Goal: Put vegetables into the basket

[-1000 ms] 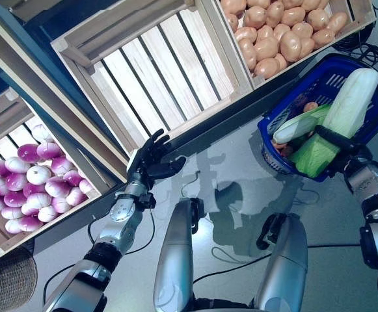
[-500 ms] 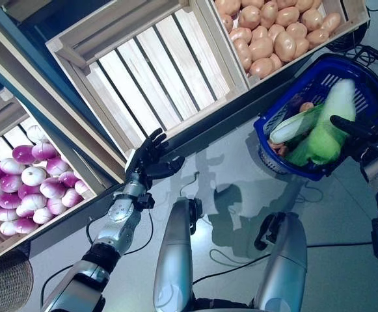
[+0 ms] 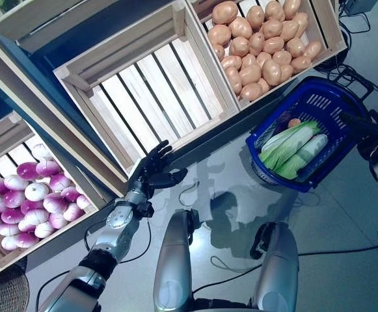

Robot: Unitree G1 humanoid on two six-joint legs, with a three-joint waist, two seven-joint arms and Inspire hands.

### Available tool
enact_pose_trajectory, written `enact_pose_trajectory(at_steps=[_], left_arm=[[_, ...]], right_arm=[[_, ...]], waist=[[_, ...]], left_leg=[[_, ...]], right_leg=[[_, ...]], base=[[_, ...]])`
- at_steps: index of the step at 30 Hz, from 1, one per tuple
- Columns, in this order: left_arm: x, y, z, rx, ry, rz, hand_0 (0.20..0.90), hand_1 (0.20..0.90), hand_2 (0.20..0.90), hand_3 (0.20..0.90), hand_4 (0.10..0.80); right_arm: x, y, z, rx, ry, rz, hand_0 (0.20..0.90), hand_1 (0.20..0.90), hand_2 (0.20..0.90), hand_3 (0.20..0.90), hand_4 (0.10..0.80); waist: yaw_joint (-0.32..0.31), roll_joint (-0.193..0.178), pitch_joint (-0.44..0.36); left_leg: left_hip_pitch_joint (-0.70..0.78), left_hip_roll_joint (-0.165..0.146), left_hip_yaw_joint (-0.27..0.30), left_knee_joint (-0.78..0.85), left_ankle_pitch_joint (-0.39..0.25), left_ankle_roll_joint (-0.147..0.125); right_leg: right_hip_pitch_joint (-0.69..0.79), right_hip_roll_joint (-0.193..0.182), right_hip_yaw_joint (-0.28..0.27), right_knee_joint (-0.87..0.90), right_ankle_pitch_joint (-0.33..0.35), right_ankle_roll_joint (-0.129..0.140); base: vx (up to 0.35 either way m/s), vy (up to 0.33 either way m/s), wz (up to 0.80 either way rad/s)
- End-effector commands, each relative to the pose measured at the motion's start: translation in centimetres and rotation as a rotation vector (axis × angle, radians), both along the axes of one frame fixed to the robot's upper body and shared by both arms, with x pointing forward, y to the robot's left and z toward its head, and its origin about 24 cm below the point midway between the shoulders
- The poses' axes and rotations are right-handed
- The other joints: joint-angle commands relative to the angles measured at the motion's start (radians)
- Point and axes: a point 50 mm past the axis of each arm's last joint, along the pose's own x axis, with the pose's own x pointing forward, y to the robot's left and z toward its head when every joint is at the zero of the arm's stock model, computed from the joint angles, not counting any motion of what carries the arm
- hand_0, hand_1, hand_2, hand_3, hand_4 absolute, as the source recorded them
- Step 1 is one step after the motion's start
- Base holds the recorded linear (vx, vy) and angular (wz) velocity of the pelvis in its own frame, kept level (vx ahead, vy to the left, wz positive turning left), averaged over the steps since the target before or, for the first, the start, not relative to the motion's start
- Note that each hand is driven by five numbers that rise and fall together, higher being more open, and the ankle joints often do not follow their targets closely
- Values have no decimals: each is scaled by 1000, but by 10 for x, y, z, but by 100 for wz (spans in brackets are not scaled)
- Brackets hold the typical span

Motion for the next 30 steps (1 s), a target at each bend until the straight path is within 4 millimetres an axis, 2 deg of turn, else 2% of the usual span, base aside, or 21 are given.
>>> enact_pose_trajectory(at_steps=[1, 2, 5, 8, 10, 11, 12, 13, 14, 15, 17, 18, 19, 20, 22, 23, 28, 29, 30], left_arm=[[2, 11, 21, 31, -106, -6, 900, 900, 900, 900, 800], [2, 10, 20, 33, -104, -6, 900, 900, 900, 900, 800], [3, 9, 13, 68, -74, 8, 900, 900, 900, 900, 800], [4, 8, 9, 85, -42, 9, 900, 900, 900, 900, 800], [3, 7, 2, 112, -6, 14, 900, 900, 900, 900, 800], [3, 7, 2, 112, -6, 14, 900, 900, 900, 900, 800], [1, 4, -7, 128, 29, 11, 900, 900, 900, 900, 800], [0, 4, -7, 129, 33, 10, 900, 900, 900, 900, 800], [-5, 0, -18, 135, 70, 7, 900, 900, 900, 900, 800], [-10, -1, -27, 141, 101, 6, 900, 900, 900, 900, 800], [-18, -4, -39, 151, 135, 10, 900, 900, 900, 900, 800], [-19, -4, -40, 155, 139, 8, 900, 900, 900, 900, 800], [-26, -5, -50, 182, 158, 8, 900, 900, 900, 900, 800], [-30, -5, -55, 199, 170, 1, 900, 900, 900, 900, 800], [-34, -6, -61, 198, 194, -2, 900, 900, 900, 900, 800], [-40, -6, -71, 203, 227, 1, 900, 900, 900, 900, 800], [-61, -3, -92, 297, 270, 53, 900, 900, 900, 900, 800], [-72, -1, -101, 306, 300, 87, 900, 900, 900, 900, 800], [-77, 0, -104, 315, 299, 108, 900, 900, 900, 900, 800]], right_arm=[[-5, -7, 3, -25, -59, 16, 900, 900, 900, 900, 800], [-5, -5, 1, -21, -55, 25, 900, 900, 900, 900, 800], [-5, 11, -34, 12, 10, 98, 900, 900, 900, 900, 800], [-9, 20, -57, 63, 49, 118, 900, 900, 900, 900, 800], [-15, 31, -85, 131, 81, 132, 900, 900, 900, 900, 800], [-15, 31, -85, 132, 81, 132, 900, 900, 900, 900, 800], [-22, 44, -112, 180, 132, 129, 900, 900, 900, 900, 800], [-23, 46, -115, 185, 141, 130, 900, 900, 900, 900, 800], [-30, 62, -139, 199, 197, 150, 900, 900, 900, 900, 800], [-36, 74, -155, 216, 230, 169, 900, 900, 900, 900, 800], [-47, 88, -176, 252, 268, 206, 900, 900, 900, 900, 800], [-49, 90, -178, 257, 276, 211, 900, 900, 900, 900, 800], [-60, 100, -194, 267, 314, 244, 900, 900, 900, 900, 800], [-65, 107, -201, 288, 312, 259, 900, 900, 900, 900, 800], [-70, 117, -208, 331, 305, 274, 900, 900, 900, 900, 800], [-77, 131, -218, 384, 290, 300, 900, 900, 900, 900, 800], [-108, 166, -245, 457, 289, 315, 900, 900, 900, 900, 800], [-121, 183, -253, 514, 291, 312, 900, 900, 900, 900, 800], [-127, 191, -256, 554, 289, 308, 900, 900, 900, 900, 800]], waist=[[21, -50, -141], [22, -51, -144], [23, -70, -190], [19, -81, -232], [14, -90, -276], [15, -90, -275], [9, -93, -312], [8, -93, -317], [6, -92, -348], [3, -92, -367], [2, -90, -387], [2, -89, -388], [-2, -87, -407], [-4, -87, -415], [-7, -86, -424], [-13, -86, -434], [-33, -87, -451], [-46, -87, -450], [-54, -87, -450]], left_leg=[[169, 22, 29, -179, -5, 22], [177, 22, 30, -191, 1, 22], [282, 9, 43, -352, 75, 22], [364, 5, 70, -474, 128, 15], [436, -5, 87, -584, 176, 9], [438, -5, 87, -585, 177, 9], [493, -11, 98, -680, 217, 6], [497, -13, 99, -691, 226, 6], [540, -18, 103, -776, 260, 1], [572, -23, 108, -823, 280, 1], [614, -27, 110, -894, 303, -2], [619, -27, 111, -901, 306, -2], [648, -31, 118, -948, 319, -2], [666, -31, 120, -979, 328, -4], [676, -32, 121, -994, 331, -6], [684, -33, 122, -1001, 328, -7], [700, -36, 130, -1001, 319, -5], [705, -34, 137, -1001, 318, -3], [707, -34, 139, -1001, 317, -2]], right_leg=[[116, 4, -8, -149, 110, -61], [125, 6, -11, -160, 115, -61], [245, 38, -40, -338, 175, -55], [341, 73, -61, -488, 215, -46], [426, 107, -72, -619, 256, -35], [428, 107, -72, -620, 257, -35], [490, 124, -76, -721, 289, -26], [495, 126, -77, -733, 297, -26], [543, 142, -82, -818, 326, -18], [575, 153, -82, -862, 345, -15], [615, 161, -85, -930, 375, -8], [619, 162, -85, -935, 378, -8], [646, 169, -84, -976, 394, -3], [660, 173, -85, -1000, 404, 0], [674, 177, -85, -1021, 412, 2], [688, 181, -86, -1042, 421, 3], [701, 189, -73, -1056, 420, 2], [700, 192, -62, -1053, 418, 0], [702, 194, -56, -1053, 416, -2]], base=[[36, 2, -1], [59, -4, -5], [112, -31, -11], [133, -58, -11], [131, -54, -8], [149, -44, -7], [96, -27, -4], [191, -33, 4], [149, -5, 6], [179, -6, 2], [83, 6, -10], [54, 14, -11], [40, 12, -10], [45, 13, -8], [10, 4, -3], [0, 0, 0], [28, 6, 0], [17, 7, -4], [13, 7, -4]])
